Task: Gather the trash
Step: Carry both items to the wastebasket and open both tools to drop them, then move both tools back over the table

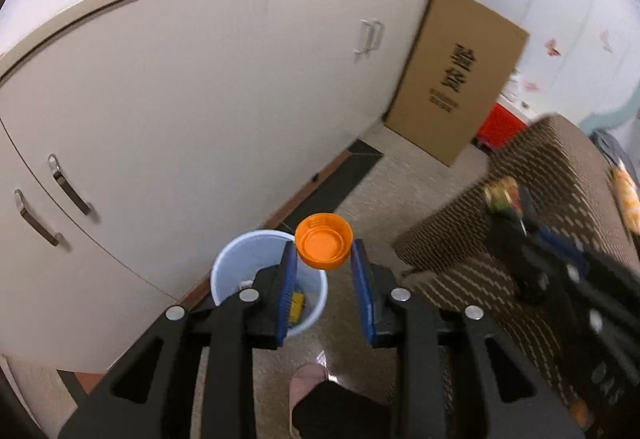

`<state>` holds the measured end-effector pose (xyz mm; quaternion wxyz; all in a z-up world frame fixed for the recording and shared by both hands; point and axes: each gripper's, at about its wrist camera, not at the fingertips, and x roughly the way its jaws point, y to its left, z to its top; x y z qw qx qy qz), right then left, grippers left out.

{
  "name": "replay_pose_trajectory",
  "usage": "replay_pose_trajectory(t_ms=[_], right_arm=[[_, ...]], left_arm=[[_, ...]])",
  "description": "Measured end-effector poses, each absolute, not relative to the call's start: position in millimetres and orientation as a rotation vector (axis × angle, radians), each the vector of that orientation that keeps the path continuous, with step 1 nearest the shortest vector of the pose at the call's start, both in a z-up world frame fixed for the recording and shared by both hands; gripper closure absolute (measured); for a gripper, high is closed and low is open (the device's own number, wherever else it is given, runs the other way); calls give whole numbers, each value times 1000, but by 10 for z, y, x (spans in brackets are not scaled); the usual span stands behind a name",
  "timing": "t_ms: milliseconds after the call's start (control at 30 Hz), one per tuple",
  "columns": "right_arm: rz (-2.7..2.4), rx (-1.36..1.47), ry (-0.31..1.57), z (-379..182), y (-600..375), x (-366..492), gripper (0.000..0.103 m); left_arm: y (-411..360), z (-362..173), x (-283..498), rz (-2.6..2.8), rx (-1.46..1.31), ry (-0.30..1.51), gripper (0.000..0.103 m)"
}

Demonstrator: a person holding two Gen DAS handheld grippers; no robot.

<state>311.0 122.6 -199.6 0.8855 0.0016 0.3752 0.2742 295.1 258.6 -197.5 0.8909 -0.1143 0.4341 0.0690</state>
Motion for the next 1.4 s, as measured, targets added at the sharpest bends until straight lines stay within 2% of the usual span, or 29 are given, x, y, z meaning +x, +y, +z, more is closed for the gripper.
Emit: replay_pose_trajectory(t_ms=[33, 67, 100, 400, 833, 1033, 1100, 1167, 1400], right_arm=[[570, 7, 786, -2031, 1258, 3139, 83], [571, 14, 794, -2076, 1285, 3176, 83], [571, 12, 805, -2119, 1306, 3208, 83], [579, 8, 865, -2377, 1436, 3293, 83], [598, 4, 883, -2426, 1618, 3311, 83], [633, 16, 849, -2336, 1805, 3402, 82], [653, 35, 805, -2283, 1907, 3462, 79], [653, 39, 784, -2250, 1987, 3524, 49], [653, 38, 740, -2081, 1917, 3465, 46]], left_arm=[[2658, -2010, 3006, 174, -243, 906, 66], [2700, -2040, 3040, 194, -245, 922, 46], [2753, -2087, 3075, 211, -250, 940, 40], [2802, -2256, 2999, 203, -275, 960, 40], [3013, -2361, 2841, 225, -336, 961, 37], [3247, -2258, 2716, 350, -405, 882, 36], [3320, -2218, 2691, 390, -424, 858, 33], [3379, -2200, 2691, 405, -431, 860, 33], [3340, -2070, 2641, 393, -435, 842, 33]])
